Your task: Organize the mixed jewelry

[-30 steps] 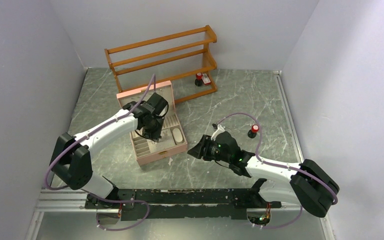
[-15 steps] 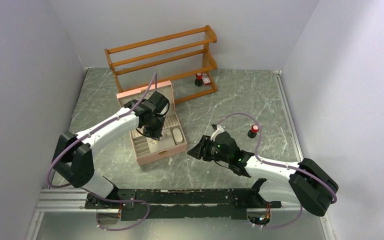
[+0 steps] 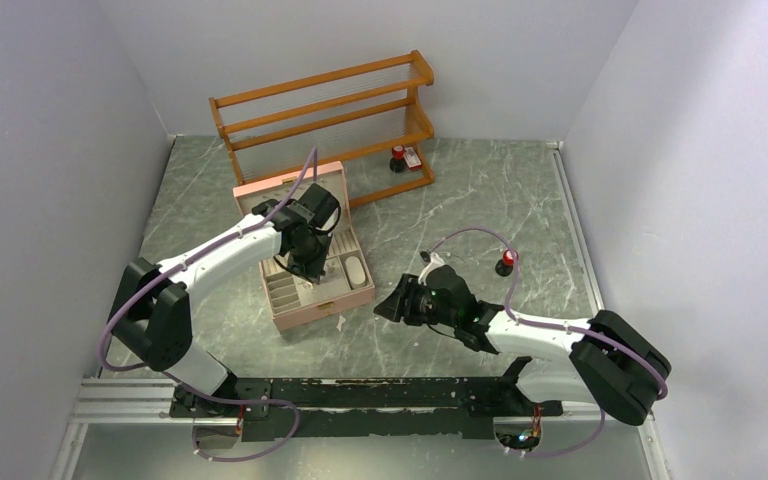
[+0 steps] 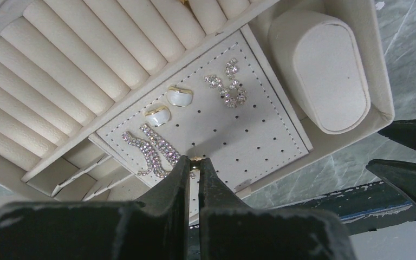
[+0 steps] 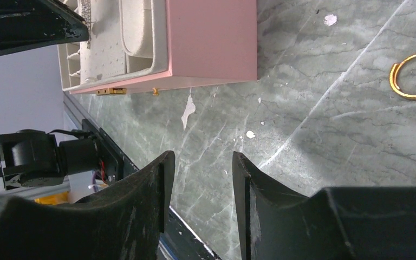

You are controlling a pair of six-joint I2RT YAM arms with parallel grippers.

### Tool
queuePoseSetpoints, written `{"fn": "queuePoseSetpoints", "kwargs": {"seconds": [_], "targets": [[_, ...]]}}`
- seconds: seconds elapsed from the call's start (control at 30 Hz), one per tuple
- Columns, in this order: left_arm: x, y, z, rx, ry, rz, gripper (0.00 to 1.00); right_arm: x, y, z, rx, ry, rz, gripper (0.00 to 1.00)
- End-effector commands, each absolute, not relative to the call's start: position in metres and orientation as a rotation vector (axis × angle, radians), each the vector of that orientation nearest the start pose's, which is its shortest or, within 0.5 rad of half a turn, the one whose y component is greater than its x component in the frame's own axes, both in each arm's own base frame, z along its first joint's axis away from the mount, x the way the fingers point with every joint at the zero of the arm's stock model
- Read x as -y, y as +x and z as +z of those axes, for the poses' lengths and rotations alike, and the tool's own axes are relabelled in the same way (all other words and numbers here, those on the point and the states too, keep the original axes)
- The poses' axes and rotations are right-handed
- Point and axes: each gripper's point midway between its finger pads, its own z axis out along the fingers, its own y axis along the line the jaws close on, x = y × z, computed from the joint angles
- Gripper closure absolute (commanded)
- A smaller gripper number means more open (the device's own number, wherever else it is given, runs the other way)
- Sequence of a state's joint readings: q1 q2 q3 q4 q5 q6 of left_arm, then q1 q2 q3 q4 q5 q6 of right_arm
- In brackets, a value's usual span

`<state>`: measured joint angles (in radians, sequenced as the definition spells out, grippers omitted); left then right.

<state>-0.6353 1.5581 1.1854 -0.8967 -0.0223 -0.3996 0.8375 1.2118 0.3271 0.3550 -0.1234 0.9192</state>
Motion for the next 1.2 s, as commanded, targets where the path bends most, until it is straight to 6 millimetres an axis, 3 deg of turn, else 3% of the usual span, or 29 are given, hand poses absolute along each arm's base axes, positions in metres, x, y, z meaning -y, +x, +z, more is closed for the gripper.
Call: {"fn": "queuePoseSetpoints", "kwargs": {"seconds": [0.0, 0.27, 0.53, 0.77, 1.03, 1.17], "targets": [[0.187, 0.237, 0.096, -2.856, 0.341, -0.174, 0.95, -0.287, 0.184, 0.075, -2.284, 0.002, 1.138, 0.53], [0.189, 0.237, 0.092, -2.864, 0.353, -0.182, 0.95, -0.286, 0.184, 0.075, -2.283, 0.005, 1.133, 0.53], [0.191, 0.239, 0.090, -2.859, 0.349, -0.190, 0.85, -0.286, 0.185, 0.075, -2.281, 0.003, 1.134, 0.53], [0.198, 0.240, 0.102, -2.829, 0.355, -0.251, 0.73, -0.285, 0.185, 0.078, -2.273, 0.003, 1.135, 0.53], [0.199, 0.244, 0.110, -2.792, 0.341, -0.263, 0.72, -0.284, 0.187, 0.082, -2.264, 0.003, 1.124, 0.53], [0.202, 0.251, 0.125, -2.740, 0.335, -0.289, 0.71, -0.285, 0.193, 0.095, -2.239, -0.012, 1.099, 0.53]]}}
